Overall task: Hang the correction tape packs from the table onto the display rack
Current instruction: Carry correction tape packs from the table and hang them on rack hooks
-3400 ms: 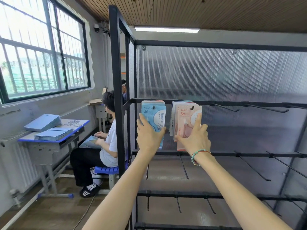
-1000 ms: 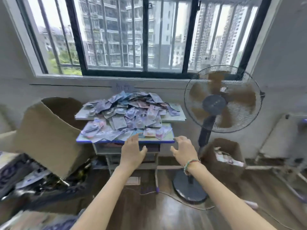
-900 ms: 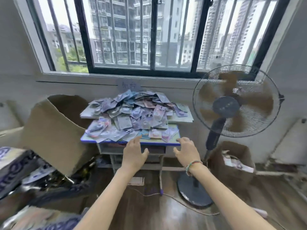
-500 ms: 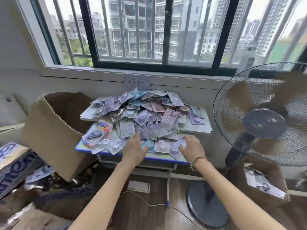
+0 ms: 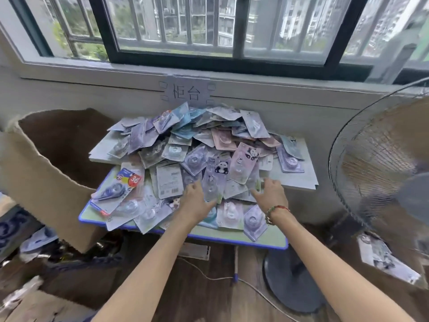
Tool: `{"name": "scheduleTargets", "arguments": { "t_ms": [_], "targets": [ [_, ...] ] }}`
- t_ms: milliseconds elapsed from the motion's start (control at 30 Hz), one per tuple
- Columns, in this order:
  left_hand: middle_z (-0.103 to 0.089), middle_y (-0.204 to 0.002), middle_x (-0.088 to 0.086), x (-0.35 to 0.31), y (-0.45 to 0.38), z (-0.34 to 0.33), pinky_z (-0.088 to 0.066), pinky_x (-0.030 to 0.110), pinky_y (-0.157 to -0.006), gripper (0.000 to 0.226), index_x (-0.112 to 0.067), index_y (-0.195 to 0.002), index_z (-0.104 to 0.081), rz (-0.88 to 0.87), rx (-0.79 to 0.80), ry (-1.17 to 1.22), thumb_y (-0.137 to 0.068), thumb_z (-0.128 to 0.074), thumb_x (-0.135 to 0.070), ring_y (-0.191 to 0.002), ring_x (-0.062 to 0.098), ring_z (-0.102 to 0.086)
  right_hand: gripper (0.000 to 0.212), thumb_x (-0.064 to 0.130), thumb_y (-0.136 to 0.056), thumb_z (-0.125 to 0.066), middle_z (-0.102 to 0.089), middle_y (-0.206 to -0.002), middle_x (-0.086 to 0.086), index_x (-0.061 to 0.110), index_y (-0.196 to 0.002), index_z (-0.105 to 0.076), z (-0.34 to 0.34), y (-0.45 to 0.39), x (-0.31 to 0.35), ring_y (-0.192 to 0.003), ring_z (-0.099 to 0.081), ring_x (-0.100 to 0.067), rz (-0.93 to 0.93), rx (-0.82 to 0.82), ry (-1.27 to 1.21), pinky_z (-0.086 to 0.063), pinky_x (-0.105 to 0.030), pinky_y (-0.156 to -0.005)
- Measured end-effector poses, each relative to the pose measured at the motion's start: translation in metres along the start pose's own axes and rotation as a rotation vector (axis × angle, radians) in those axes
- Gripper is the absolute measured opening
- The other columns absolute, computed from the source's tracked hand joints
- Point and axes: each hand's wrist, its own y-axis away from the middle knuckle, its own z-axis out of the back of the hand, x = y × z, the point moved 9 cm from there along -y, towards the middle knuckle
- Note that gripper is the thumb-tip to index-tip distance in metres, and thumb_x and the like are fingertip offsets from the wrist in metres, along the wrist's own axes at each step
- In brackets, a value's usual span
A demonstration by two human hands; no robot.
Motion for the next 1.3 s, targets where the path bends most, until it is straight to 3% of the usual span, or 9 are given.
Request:
{"name": "scheduleTargets", "arguments": {
  "t_ms": [200, 367, 533, 700, 833, 967, 1100, 1300],
  "targets": [
    [-0.035, -0.143, 0.015, 0.0, -0.074, -0.022, -0.031, 0.038, -0.109, 0.082, -0.014, -0.152, -0.018, -0.028, 0.063, -0.002, -0.089, -0.063, -0.039, -0.131, 0.031, -0.036, 0.06, 0.042, -0.092, -0.055, -0.039, -0.136, -0.019, 0.005, -0.137, -0.038, -0.021, -0.072, 0.032, -0.125, -0.042, -0.034, -0.062, 0.034, 0.036, -0.04, -0.04, -0.098],
    [-0.039, -0.136, 0.016, 0.01, -0.109, -0.032, -0.038, 0.039, -0.102, 0.059, -0.006, -0.133, -0.038, 0.031, 0.086, -0.025, -0.089, -0.064, -0.036, -0.125, 0.03, -0.042, 0.063, 0.043, -0.092, -0.054, -0.036, -0.139, -0.017, 0.007, -0.14, -0.033, -0.042, -0.113, 0.034, -0.127, -0.041, -0.033, -0.159, 0.053, 0.034, -0.039, -0.04, -0.1],
    [-0.042, -0.134, 0.017, 0.016, -0.125, -0.042, -0.042, 0.041, -0.099, 0.062, -0.004, -0.128, -0.04, 0.075, 0.112, -0.006, -0.084, -0.069, -0.038, -0.122, 0.032, -0.044, 0.067, 0.053, -0.087, -0.057, -0.041, -0.133, -0.016, 0.007, -0.133, -0.038, -0.052, -0.135, 0.023, -0.119, -0.048, -0.033, -0.252, -0.006, 0.044, -0.045, -0.041, -0.088],
    [-0.043, -0.135, 0.017, 0.014, -0.133, -0.045, -0.045, 0.044, -0.096, 0.074, -0.006, -0.132, -0.036, 0.103, 0.147, 0.006, -0.079, -0.075, -0.041, -0.121, 0.033, -0.048, 0.069, 0.053, -0.085, -0.06, -0.039, -0.133, -0.018, 0.007, -0.131, -0.039, -0.055, -0.148, 0.028, -0.12, -0.047, -0.034, -0.224, -0.005, 0.111, -0.045, -0.042, -0.089],
    [-0.049, -0.124, 0.017, 0.01, -0.138, -0.044, -0.046, 0.044, -0.093, 0.062, -0.005, -0.121, -0.043, 0.106, 0.096, 0.046, -0.079, -0.075, -0.036, -0.113, 0.032, -0.051, 0.066, 0.046, -0.087, -0.06, -0.035, -0.137, -0.019, 0.006, -0.135, -0.037, -0.048, -0.157, 0.026, -0.126, -0.039, -0.035, -0.179, -0.016, 0.13, -0.042, -0.044, -0.095],
    [-0.039, -0.125, 0.016, -0.003, -0.14, -0.042, -0.044, 0.043, -0.097, 0.057, -0.003, -0.12, -0.043, 0.085, 0.025, 0.032, -0.082, -0.072, -0.034, -0.116, 0.033, -0.045, 0.071, 0.058, -0.089, -0.047, -0.036, -0.138, -0.02, 0.007, -0.137, -0.034, -0.042, -0.163, 0.017, -0.127, -0.038, -0.035, -0.156, -0.026, 0.113, -0.039, -0.046, -0.097],
    [-0.035, -0.131, 0.018, -0.007, -0.141, -0.046, -0.036, 0.039, -0.103, 0.06, -0.004, -0.126, -0.039, 0.07, -0.012, -0.074, -0.085, -0.069, -0.035, -0.123, 0.033, -0.035, 0.098, 0.063, -0.077, -0.064, -0.028, -0.145, -0.019, 0.008, -0.144, -0.021, -0.056, -0.157, 0.016, -0.133, -0.033, -0.034, -0.145, 0.095, 0.157, -0.037, -0.046, -0.102],
    [-0.047, -0.131, 0.017, -0.01, -0.142, -0.051, -0.034, 0.035, -0.101, 0.067, -0.002, -0.128, -0.037, 0.055, -0.007, -0.085, -0.086, -0.065, -0.046, -0.124, 0.03, -0.039, 0.101, 0.058, -0.076, -0.068, -0.026, -0.147, -0.019, 0.005, -0.145, -0.016, -0.058, -0.158, 0.014, -0.135, -0.029, -0.034, -0.156, 0.101, 0.119, -0.036, -0.045, -0.103]
  ]
}}
